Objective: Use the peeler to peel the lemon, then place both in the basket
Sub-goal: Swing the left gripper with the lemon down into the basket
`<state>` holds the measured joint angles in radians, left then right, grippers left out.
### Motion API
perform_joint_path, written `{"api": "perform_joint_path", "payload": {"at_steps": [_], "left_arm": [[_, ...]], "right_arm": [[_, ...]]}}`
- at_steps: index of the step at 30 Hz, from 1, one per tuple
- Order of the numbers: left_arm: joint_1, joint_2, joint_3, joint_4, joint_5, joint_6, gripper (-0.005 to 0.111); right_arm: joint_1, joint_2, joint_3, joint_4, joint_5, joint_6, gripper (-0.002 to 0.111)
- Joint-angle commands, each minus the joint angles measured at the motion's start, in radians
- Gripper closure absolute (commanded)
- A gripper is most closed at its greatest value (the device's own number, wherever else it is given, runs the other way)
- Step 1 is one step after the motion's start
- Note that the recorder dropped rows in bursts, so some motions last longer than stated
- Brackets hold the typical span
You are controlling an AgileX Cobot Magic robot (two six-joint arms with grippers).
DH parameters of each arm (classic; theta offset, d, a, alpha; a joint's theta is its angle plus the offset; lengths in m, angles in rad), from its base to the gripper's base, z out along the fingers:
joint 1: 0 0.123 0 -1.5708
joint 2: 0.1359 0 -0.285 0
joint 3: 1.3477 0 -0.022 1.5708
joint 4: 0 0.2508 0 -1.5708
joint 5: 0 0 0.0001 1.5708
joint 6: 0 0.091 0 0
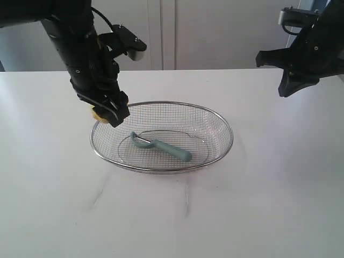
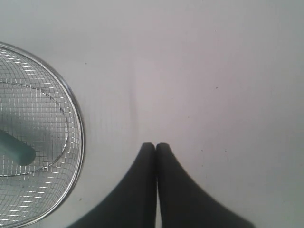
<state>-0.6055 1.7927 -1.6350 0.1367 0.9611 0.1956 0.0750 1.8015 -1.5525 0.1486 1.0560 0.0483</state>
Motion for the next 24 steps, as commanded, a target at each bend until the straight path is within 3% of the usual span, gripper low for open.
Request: {"api": "perform_joint_path", "payload": {"at_steps": [1,10,24], "left_arm": [[-0.014,0.04,-0.04,0.025,0.027,-0.041,0.107],[-0.014,0.148,-0.082,0.027,0.029,-0.048,0.107],[-0.014,0.259,-0.082,-0.043,-0.102,-0.05,0.107]], "right_arm": [[-0.005,-0.01,0.005,-0.009,-0.01,0.004,0.108],[-0.005,-0.01,0.005,-0.009,-0.01,0.004,0.108],[-0.005,-0.01,0.005,-0.009,-0.01,0.004,0.108]]}}
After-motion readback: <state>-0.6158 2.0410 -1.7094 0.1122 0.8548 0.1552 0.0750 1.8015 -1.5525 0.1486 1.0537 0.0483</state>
